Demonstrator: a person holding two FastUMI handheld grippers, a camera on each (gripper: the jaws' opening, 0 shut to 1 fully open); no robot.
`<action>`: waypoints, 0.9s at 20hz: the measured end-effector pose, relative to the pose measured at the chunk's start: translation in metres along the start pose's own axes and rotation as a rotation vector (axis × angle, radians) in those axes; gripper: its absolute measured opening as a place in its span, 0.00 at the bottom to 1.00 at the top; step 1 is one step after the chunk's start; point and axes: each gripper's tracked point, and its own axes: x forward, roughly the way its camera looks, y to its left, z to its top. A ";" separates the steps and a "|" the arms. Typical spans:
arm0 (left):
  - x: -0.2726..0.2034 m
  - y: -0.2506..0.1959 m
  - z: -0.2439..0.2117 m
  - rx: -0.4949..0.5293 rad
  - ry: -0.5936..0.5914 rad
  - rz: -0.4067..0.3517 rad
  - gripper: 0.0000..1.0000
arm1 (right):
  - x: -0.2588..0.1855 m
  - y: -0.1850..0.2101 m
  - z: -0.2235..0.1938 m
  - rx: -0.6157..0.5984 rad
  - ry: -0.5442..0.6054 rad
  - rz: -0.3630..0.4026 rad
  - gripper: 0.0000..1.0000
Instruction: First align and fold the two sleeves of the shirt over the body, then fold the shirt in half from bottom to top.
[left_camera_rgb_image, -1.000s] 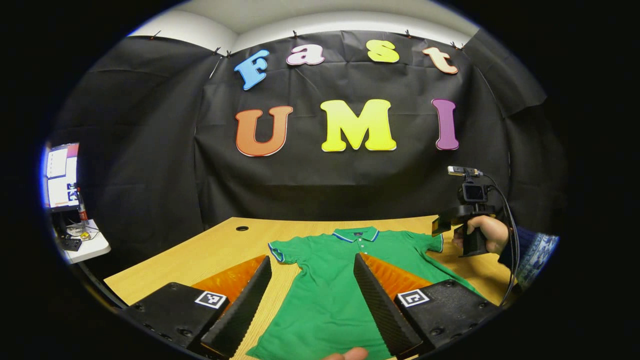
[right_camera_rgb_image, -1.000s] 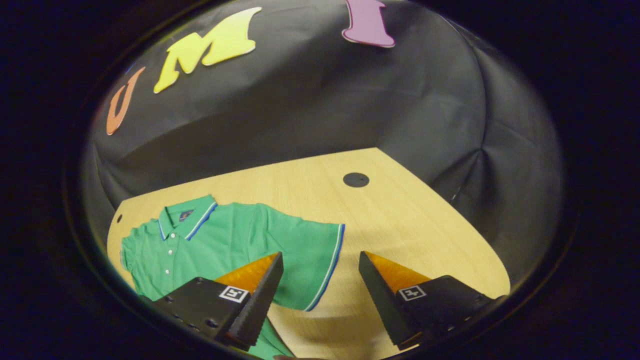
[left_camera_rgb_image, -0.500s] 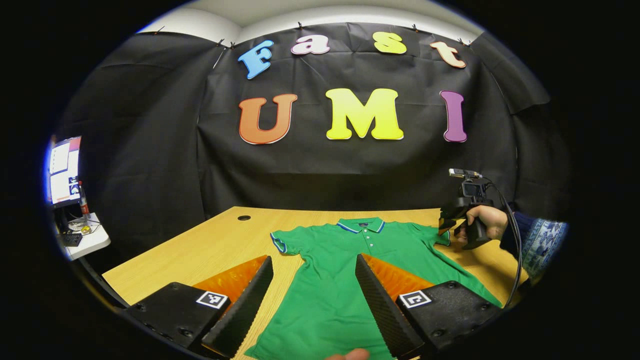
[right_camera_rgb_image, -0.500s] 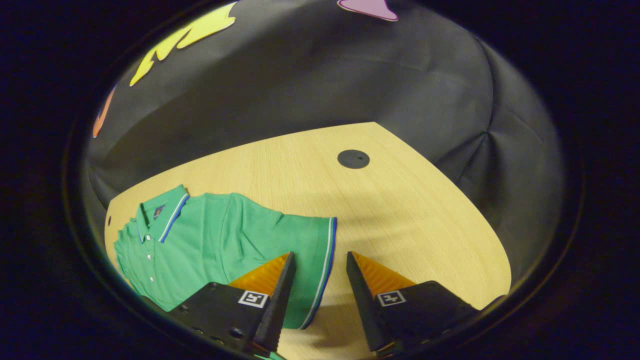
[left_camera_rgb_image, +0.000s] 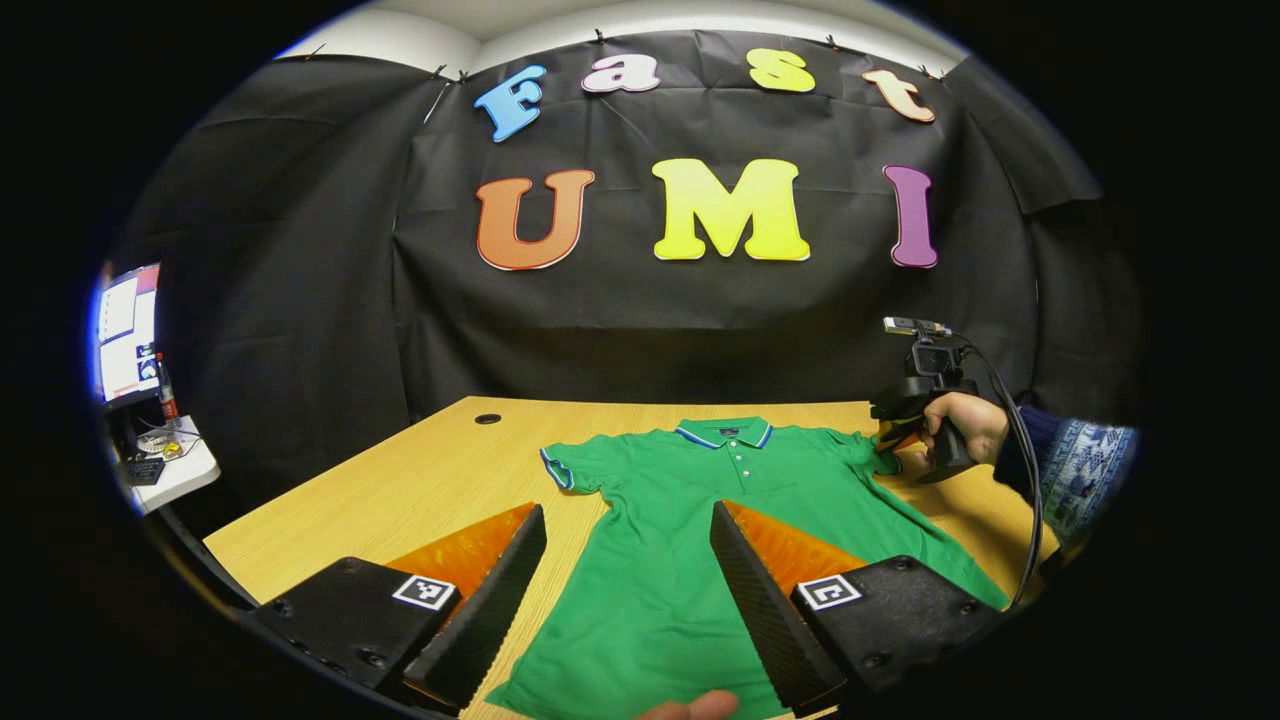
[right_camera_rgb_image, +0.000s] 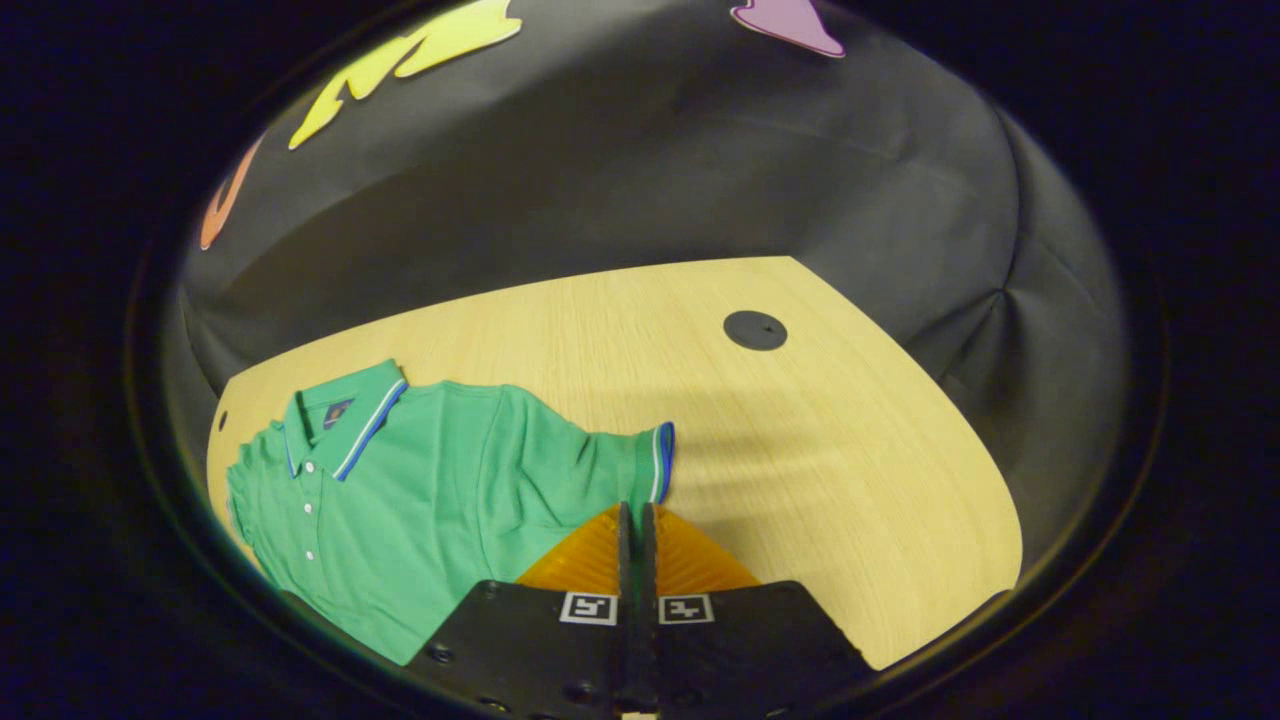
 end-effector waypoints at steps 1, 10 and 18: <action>0.000 0.001 0.002 0.001 -0.003 0.003 1.00 | -0.002 0.004 -0.001 0.015 0.009 0.027 0.00; -0.001 0.006 0.003 0.004 -0.006 0.015 1.00 | -0.025 0.022 0.013 -0.044 -0.057 0.077 0.00; 0.001 0.007 -0.005 0.002 0.022 0.022 1.00 | -0.064 0.099 0.016 -0.177 -0.143 0.165 0.01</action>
